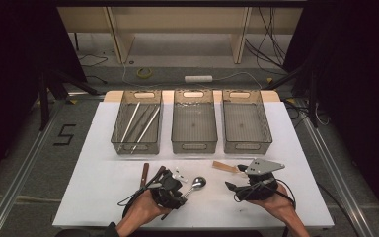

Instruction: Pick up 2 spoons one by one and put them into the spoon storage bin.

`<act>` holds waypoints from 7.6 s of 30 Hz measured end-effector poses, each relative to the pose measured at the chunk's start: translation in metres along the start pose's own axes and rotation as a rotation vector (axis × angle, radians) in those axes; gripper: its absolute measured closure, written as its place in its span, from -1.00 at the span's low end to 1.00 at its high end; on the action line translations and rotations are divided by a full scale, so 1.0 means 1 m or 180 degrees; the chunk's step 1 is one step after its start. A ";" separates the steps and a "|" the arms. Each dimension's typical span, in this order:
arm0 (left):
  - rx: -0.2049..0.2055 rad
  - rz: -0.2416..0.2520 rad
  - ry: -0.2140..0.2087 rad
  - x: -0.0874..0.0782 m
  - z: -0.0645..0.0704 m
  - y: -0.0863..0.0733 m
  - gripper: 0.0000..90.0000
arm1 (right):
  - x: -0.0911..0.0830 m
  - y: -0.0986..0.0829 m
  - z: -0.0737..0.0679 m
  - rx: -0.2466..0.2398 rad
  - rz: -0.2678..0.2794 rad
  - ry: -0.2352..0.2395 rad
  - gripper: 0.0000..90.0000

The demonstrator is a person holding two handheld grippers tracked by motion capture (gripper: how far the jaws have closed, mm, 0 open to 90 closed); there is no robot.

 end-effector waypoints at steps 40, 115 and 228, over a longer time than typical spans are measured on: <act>0.0083 0.0162 0.0084 -0.006 -0.009 0.003 0.87 | 0.000 0.000 -0.001 -0.0015 -0.0005 0.0003 -0.34; -0.0880 0.0966 0.0549 -0.086 -0.190 0.062 0.87 | 0.000 -0.001 0.002 0.0074 0.0026 0.0011 -0.36; -0.1426 0.0922 0.0754 -0.036 -0.248 0.133 0.87 | -0.001 0.001 0.000 0.0054 0.0042 0.0046 -0.36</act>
Point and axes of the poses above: each handheld gripper's, and its own axes: x roughly forward along the jaws, y roughly out of its top, z roughly to its right, the point moved 9 cm from there along x, roughly forward along the jaws, and after that the axes turned 9 degrees about y, right-handed, at the moved point
